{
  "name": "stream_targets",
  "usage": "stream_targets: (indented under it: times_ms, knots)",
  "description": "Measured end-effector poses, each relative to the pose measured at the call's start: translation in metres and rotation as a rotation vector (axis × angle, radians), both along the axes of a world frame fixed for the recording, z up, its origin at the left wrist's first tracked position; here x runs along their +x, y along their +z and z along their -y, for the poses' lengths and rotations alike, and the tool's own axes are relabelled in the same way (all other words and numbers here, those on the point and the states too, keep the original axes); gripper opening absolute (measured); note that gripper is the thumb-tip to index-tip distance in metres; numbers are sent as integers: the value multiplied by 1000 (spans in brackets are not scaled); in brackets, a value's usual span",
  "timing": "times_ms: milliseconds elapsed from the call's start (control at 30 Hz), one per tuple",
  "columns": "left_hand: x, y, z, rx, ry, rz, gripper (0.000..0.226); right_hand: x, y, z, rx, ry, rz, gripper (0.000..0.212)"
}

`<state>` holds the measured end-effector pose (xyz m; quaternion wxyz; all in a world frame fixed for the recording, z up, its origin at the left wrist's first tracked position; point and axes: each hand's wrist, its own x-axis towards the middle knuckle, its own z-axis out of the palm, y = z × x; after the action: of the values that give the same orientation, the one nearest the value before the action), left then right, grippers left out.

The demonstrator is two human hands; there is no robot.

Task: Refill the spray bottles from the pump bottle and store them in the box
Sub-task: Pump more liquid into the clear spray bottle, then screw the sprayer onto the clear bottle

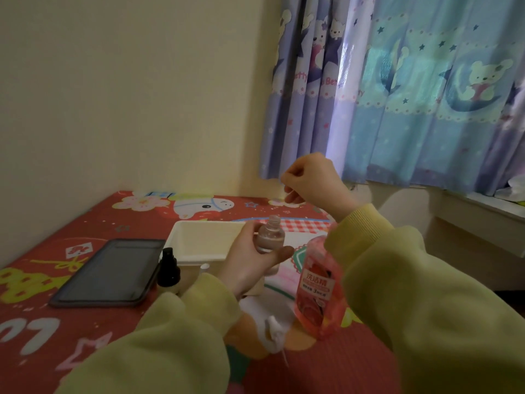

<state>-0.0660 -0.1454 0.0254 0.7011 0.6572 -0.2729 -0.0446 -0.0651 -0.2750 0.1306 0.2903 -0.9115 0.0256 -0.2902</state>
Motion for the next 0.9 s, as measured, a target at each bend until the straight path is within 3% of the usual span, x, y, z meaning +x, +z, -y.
stream_targets:
  times_ms: [267, 533, 633, 700, 733, 833, 900]
  knots:
    - [-6, -30, -37, 25, 83, -23, 43, -11, -68, -16, 51, 7, -235, 23]
    - [-8, -46, -48, 54, 118, -31, 43, -11, -146, -17, -76, 5, -577, 27]
    - [-8, -47, -49, 64, 130, -27, 44, -13, -163, -16, -113, 10, -741, 32]
    - [-8, -47, -50, 70, 139, -21, 43, -14, -169, -15, -132, 0, -815, 24]
    - [-8, -47, -50, 74, 140, -19, 43, -15, -171, -16, -148, -5, -836, 19]
    - [-9, -46, -50, 77, 129, -26, 44, -16, -175, -17, -155, -17, -887, 29]
    - [-9, -46, -50, 79, 127, -29, 44, -17, -178, -16, -161, -16, -912, 21]
